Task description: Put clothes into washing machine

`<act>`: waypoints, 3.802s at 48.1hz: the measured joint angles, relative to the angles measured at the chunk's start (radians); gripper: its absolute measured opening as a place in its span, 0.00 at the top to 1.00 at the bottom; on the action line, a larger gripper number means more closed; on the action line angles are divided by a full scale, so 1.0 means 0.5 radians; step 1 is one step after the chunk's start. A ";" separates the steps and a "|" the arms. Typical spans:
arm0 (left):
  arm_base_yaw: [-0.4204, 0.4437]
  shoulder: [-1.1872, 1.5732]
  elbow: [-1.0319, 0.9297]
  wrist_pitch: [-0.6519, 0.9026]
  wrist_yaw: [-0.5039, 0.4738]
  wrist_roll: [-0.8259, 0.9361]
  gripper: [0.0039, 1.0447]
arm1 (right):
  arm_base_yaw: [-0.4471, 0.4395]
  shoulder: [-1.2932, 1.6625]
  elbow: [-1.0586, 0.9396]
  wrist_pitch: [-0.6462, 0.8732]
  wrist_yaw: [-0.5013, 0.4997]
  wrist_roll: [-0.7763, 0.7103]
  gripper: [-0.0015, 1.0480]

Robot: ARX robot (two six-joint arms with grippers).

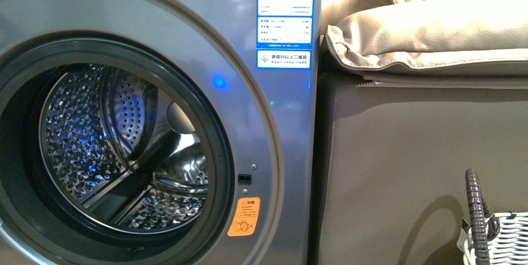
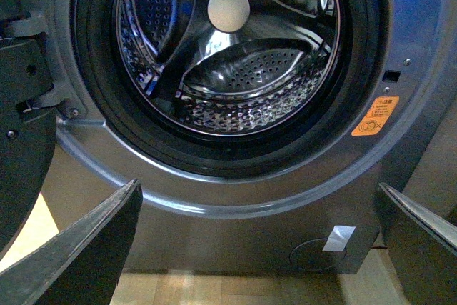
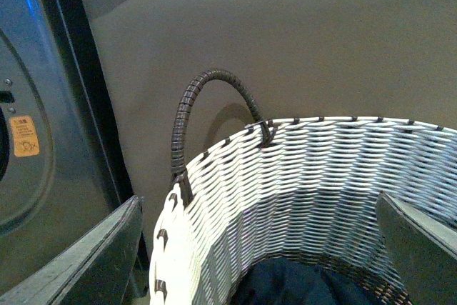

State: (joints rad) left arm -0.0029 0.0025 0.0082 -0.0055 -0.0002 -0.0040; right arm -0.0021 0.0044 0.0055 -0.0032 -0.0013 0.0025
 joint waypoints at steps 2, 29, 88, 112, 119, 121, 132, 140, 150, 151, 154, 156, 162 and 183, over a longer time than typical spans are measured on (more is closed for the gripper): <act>0.000 0.000 0.000 0.000 0.000 0.000 0.06 | 0.000 0.000 0.000 0.000 0.000 0.000 0.07; 0.000 0.000 0.000 0.000 0.000 0.000 0.06 | 0.000 0.000 0.000 0.000 0.001 0.000 0.07; 0.000 -0.002 0.000 0.000 0.001 0.000 0.06 | -0.723 1.479 0.108 1.849 -0.829 0.455 0.07; 0.000 -0.002 0.000 0.000 0.001 0.000 0.06 | -0.987 2.775 1.125 0.782 -1.079 0.407 0.07; 0.000 -0.002 0.000 0.000 0.001 0.000 0.06 | -1.069 3.323 1.398 0.569 -0.923 0.174 0.07; 0.000 -0.002 0.000 0.000 0.001 0.000 0.06 | -1.098 3.497 1.472 0.574 -0.847 0.072 0.07; 0.000 -0.002 0.000 0.000 0.000 0.000 0.06 | -1.187 4.235 1.674 0.715 -0.734 -0.211 0.07; 0.000 -0.002 0.000 0.000 0.001 0.000 0.06 | -1.180 4.619 1.769 0.813 -0.723 -0.227 0.07; 0.000 -0.002 0.000 0.000 0.001 0.000 0.06 | -1.151 4.862 1.862 0.845 -0.687 -0.249 0.07; 0.000 -0.002 0.000 0.000 0.001 0.001 0.06 | -1.146 4.900 1.878 0.848 -0.680 -0.258 0.07; 0.000 -0.002 0.000 0.000 0.001 0.000 0.06 | -1.137 4.964 1.899 0.851 -0.672 -0.264 0.07; 0.000 -0.002 0.000 0.000 0.001 0.000 0.06 | -1.132 4.998 1.909 0.855 -0.665 -0.269 0.07; 0.000 -0.002 0.000 0.000 0.001 0.000 0.06 | -1.115 5.142 1.941 0.878 -0.642 -0.282 0.07; 0.000 -0.002 0.000 0.000 0.001 0.000 0.06 | -1.106 5.560 2.103 0.932 -0.616 -0.331 0.07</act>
State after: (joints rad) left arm -0.0029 0.0017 0.0082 -0.0055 0.0002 -0.0040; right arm -0.5549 2.7842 1.0573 0.4625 -0.3096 -0.1631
